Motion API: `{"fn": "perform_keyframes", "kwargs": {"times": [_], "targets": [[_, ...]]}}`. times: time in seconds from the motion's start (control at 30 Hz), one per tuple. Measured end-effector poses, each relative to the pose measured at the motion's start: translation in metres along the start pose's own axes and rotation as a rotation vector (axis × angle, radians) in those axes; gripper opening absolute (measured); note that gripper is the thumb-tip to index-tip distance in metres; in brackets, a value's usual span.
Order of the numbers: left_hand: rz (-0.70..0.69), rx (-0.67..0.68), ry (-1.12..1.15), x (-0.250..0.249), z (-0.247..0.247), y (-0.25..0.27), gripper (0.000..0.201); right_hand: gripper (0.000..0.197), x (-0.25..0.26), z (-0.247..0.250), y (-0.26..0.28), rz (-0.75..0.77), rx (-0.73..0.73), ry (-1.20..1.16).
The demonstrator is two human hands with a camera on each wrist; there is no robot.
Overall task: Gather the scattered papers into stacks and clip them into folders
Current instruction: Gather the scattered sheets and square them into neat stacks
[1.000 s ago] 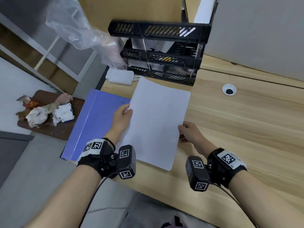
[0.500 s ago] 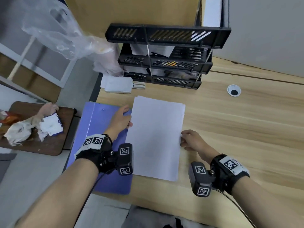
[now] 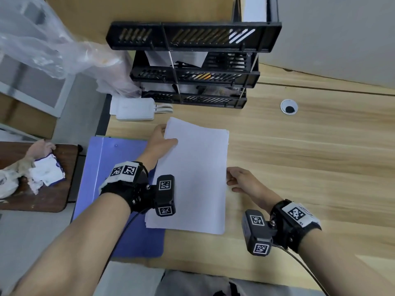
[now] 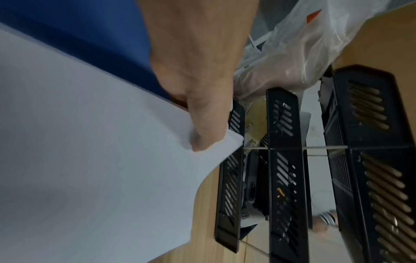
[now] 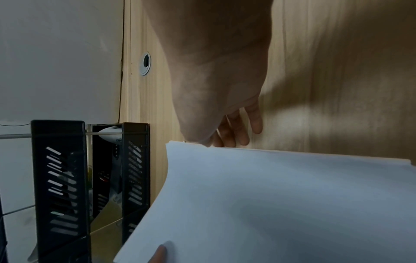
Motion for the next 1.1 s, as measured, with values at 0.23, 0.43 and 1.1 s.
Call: {"fn": "perform_keyframes", "kwargs": {"times": [0.23,0.43,1.1], "targets": [[0.049,0.094,0.106,0.026,-0.034,0.034,0.034,0.034,-0.010,0.013,0.002,0.027,0.030,-0.063],[-0.053,0.117,0.138,-0.010,-0.064,0.074,0.033,0.024,-0.021,0.046,0.025,0.057,0.110,-0.056],[-0.576,-0.007,0.484,-0.203,-0.128,0.182,0.038,0.034,0.123,0.228,0.155,0.740,-0.101,-0.314]]}}
Point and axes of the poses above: each hand's wrist, its own y-axis away from the middle knuckle, its own z-axis out of the back of the hand, x = y × z, the point moved 9 cm from there along -y, towards the middle knuckle, and after that the axes turned 11 degrees about -y, right-handed, at the moved point
